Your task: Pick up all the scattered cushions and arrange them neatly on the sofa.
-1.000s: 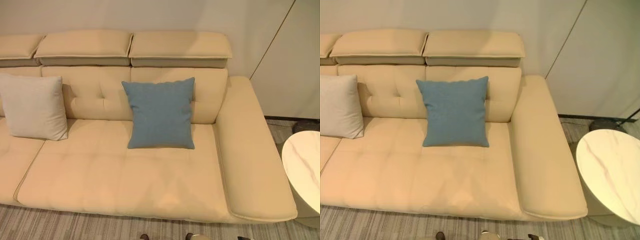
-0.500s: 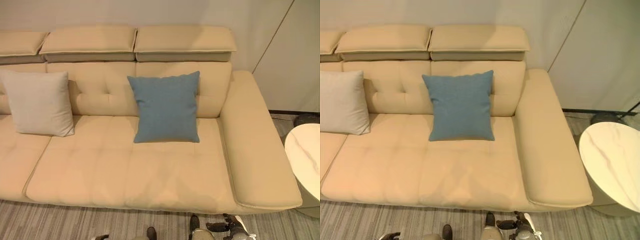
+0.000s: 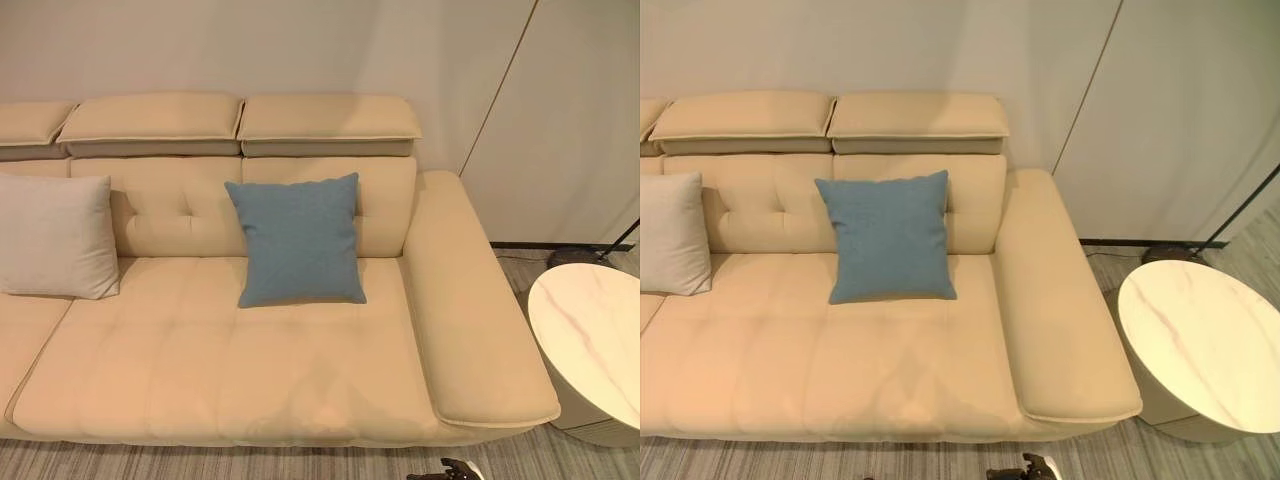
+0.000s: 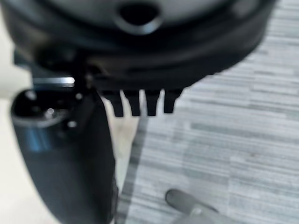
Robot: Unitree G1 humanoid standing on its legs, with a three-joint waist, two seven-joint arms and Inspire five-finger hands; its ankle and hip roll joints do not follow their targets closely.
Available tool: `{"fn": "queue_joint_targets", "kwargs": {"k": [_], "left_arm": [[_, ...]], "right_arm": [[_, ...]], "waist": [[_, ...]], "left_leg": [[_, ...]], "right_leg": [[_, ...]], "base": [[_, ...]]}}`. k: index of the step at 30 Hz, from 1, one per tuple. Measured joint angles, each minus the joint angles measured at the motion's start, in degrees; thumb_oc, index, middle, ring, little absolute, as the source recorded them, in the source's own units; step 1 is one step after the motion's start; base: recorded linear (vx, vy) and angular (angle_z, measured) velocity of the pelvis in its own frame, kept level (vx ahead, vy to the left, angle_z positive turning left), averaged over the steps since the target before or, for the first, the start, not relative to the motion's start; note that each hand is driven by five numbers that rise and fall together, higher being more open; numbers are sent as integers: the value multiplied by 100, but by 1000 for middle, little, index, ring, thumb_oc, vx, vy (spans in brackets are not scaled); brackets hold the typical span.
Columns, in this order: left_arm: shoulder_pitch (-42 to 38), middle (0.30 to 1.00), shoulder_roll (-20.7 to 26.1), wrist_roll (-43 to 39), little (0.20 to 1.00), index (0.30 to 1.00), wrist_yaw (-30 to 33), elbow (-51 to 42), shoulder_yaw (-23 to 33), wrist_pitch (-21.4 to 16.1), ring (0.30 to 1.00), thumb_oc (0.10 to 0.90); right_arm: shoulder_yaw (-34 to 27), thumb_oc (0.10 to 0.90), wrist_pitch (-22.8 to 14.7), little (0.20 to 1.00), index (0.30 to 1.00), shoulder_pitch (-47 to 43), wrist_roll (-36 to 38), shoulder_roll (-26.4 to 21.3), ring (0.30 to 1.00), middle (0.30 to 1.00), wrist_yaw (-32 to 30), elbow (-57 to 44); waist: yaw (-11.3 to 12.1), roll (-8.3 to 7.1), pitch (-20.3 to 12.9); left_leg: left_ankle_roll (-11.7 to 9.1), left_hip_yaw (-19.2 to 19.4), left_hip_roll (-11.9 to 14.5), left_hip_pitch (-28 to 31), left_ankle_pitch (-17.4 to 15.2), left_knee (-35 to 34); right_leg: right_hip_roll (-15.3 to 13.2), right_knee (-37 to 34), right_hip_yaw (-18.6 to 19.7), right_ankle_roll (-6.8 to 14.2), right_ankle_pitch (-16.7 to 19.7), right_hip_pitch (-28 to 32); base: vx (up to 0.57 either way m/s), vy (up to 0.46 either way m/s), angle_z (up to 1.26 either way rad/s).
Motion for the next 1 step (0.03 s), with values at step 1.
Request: {"fn": "queue_joint_targets", "kwargs": {"k": [1], "left_arm": [[-32, 900, 2, 0, 900, 900, 19, -60, -10, 0, 900, 800]], "right_arm": [[-2, 800, -2, 900, 900, 32, 23, -2, 900, 900, -2, 7]], "waist": [[-12, -12, 8]], "left_leg": [[-23, 1, -5, 1, 17, -8]], "right_leg": [[-12, -14, -1, -2, -1, 9]], "base": [[-48, -114, 1]]}}
